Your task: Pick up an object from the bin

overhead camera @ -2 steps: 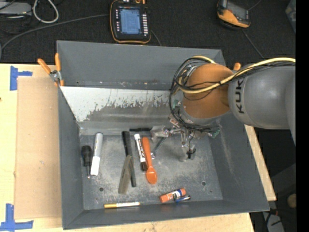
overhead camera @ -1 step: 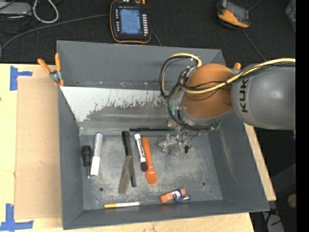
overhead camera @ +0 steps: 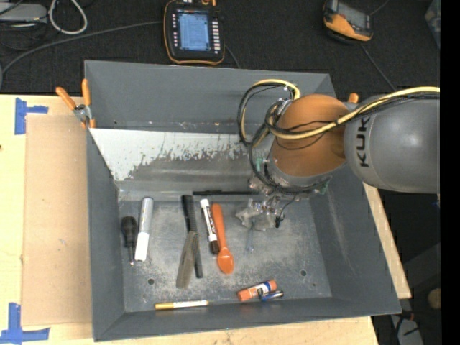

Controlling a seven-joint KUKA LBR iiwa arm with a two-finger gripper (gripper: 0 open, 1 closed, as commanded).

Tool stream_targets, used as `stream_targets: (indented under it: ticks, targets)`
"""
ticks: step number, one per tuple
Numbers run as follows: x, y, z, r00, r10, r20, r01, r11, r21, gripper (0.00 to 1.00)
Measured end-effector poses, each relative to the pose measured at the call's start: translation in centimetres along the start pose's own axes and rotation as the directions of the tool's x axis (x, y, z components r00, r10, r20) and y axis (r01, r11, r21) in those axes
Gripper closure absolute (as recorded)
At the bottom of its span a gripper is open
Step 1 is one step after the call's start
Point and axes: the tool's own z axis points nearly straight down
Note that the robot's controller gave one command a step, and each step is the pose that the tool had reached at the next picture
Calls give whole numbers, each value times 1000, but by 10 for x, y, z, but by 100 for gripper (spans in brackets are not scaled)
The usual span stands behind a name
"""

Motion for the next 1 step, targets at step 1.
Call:
stream_targets:
  ticks: [1]
  targets:
    - [0,1,-5,1000,2,0,-2,1000,-2,100]
